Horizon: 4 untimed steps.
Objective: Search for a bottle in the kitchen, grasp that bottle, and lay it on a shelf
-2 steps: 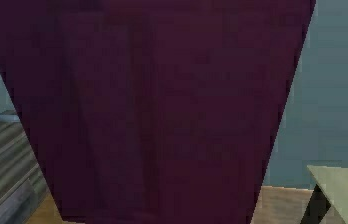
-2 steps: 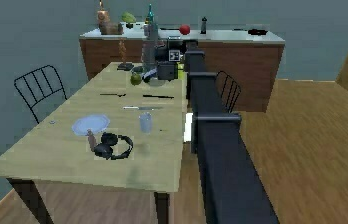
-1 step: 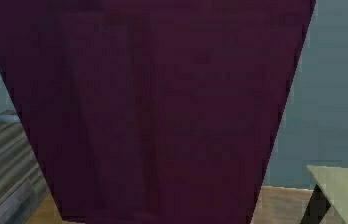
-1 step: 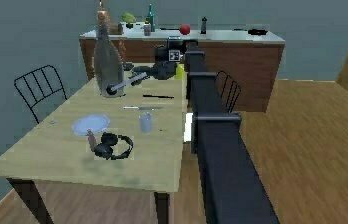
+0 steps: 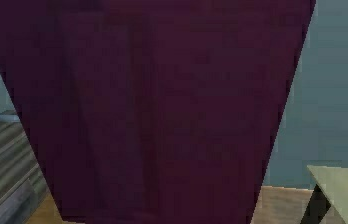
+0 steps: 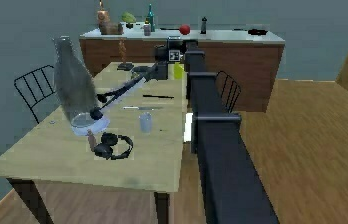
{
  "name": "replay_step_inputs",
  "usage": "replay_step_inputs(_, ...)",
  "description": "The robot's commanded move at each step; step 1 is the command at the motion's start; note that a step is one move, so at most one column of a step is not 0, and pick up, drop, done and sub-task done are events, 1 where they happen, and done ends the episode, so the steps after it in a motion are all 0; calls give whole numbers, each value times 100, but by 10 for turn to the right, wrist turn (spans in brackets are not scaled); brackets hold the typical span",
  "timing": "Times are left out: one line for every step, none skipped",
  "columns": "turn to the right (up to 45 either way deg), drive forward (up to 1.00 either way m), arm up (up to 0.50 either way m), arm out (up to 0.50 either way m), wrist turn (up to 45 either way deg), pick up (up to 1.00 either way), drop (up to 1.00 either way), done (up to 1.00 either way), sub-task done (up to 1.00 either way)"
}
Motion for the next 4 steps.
replay_step_inputs(0, 0, 0, 0, -300, 0, 0, 0, 0)
replay_step_inputs(0, 0, 0, -48, 0, 0, 0, 0, 0)
replay_step_inputs(-450, 0, 0, 0, 0, 0, 0, 0, 0)
replay_step_inputs(-450, 0, 0, 0, 0, 0, 0, 0, 0)
